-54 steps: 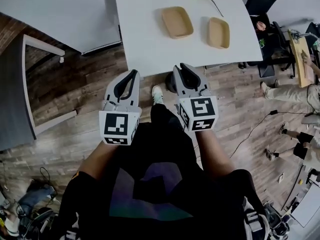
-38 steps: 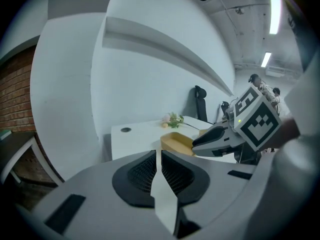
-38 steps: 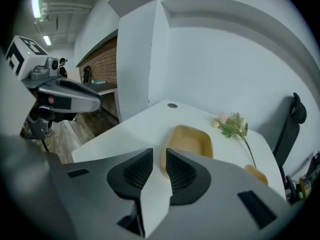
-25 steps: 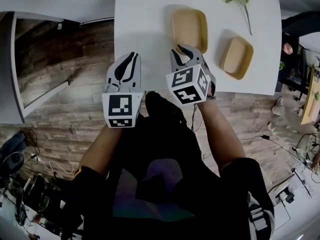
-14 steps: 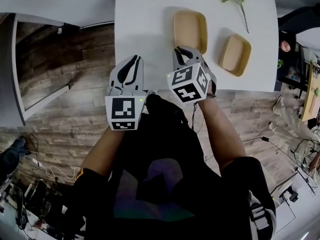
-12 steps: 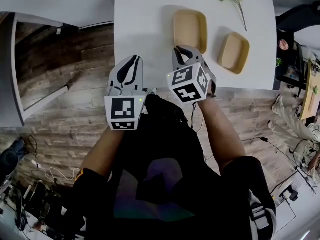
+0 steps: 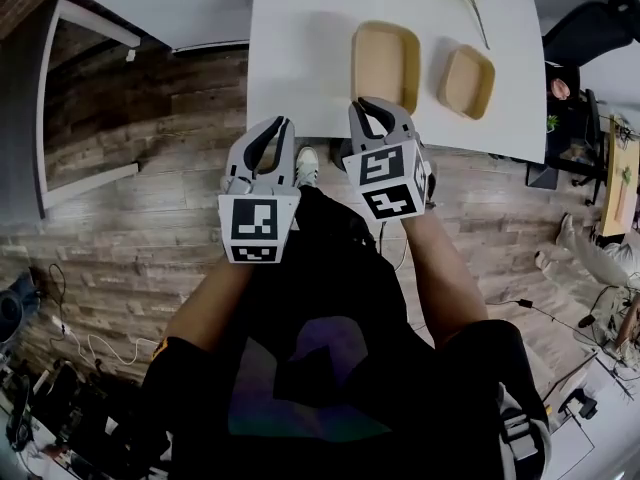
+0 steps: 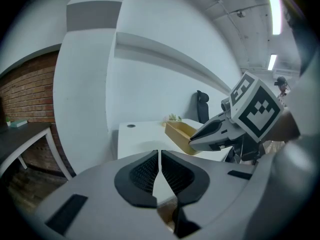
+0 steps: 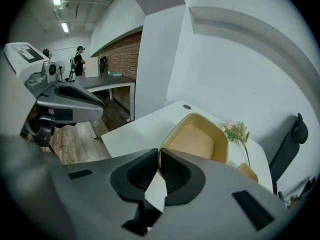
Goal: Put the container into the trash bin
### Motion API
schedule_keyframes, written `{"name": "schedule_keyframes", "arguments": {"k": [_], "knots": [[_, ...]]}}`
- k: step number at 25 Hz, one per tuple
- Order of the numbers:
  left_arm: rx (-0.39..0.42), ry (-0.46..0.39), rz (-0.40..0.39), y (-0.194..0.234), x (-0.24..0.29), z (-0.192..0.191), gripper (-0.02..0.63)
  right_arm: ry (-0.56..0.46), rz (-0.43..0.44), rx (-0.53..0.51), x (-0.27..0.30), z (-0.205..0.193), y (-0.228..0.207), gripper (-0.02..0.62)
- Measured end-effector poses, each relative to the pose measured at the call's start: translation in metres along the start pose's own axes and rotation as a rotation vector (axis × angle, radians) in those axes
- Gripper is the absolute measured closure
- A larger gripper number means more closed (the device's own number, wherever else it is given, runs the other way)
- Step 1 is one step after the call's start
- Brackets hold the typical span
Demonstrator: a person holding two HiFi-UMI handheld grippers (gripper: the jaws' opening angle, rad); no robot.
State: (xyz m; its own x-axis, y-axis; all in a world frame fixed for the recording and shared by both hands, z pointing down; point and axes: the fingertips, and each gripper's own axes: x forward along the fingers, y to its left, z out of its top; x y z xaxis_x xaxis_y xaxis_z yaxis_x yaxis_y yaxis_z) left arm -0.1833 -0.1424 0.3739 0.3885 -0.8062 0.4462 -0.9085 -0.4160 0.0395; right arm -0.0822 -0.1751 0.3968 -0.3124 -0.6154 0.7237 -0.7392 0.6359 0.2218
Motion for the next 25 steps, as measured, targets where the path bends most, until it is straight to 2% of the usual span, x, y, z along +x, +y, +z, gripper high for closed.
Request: {"name": "schedule_keyframes", "arguments": {"k": [6, 12, 19, 25], "knots": [[-0.002, -0.011, 0.001, -0.024, -0.064, -0.026, 0.592, -0.026, 0.031, 0.001, -0.050, -0.026, 0.058, 0.560], [-0.046, 0.025, -0.029, -0.057, -0.105, -0.072, 0.592, -0.002, 0.069, -0.004, -0.092, -0.068, 0.108, 0.560], [-0.075, 0.077, -0.045, -0.097, -0.117, -0.107, 0.592, 0.092, 0.196, -0.016, -0.113, -0.140, 0.146, 0.560], [-0.070, 0.168, -0.038, -0.133, -0.091, -0.154, 0.592, 0.185, 0.289, 0.023, -0.083, -0.224, 0.141, 0.560]]}}
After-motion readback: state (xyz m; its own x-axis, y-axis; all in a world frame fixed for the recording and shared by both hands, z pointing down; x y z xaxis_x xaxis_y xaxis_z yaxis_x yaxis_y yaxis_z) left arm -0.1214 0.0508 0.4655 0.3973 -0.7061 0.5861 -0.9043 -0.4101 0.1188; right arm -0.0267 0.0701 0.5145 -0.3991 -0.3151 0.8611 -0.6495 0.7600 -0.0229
